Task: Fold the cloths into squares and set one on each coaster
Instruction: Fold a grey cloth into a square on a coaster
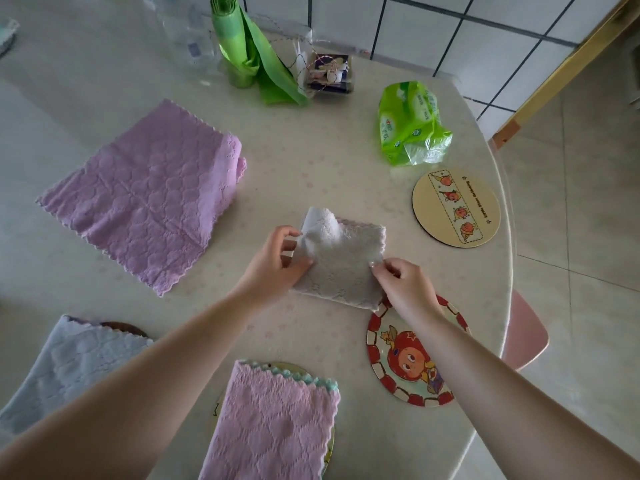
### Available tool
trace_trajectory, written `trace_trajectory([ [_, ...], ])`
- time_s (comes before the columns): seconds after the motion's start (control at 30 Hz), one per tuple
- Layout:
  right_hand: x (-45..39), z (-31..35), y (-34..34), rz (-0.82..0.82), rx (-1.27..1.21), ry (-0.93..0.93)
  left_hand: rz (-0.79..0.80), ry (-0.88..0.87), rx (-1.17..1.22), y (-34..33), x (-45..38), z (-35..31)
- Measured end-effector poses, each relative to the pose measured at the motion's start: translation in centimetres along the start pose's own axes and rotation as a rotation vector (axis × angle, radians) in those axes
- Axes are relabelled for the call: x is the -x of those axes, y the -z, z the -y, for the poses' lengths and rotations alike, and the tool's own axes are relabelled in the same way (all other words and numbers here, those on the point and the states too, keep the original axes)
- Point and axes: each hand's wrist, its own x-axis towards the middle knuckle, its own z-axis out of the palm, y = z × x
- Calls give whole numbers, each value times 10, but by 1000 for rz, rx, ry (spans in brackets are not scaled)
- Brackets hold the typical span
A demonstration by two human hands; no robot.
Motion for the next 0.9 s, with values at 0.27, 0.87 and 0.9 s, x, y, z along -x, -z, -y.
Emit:
trace_trajectory([
  [0.27, 2, -2, -4, -82, -35, 238, 66, -333, -274, 2, -7, 4],
  [0.87, -3, -8, -13, -126, 156, 283, 29, 17, -279, -5, -15, -7],
  [0.9, -3, -7, -12, -116, 166, 284, 39, 33, -308, -4, -15, -10],
])
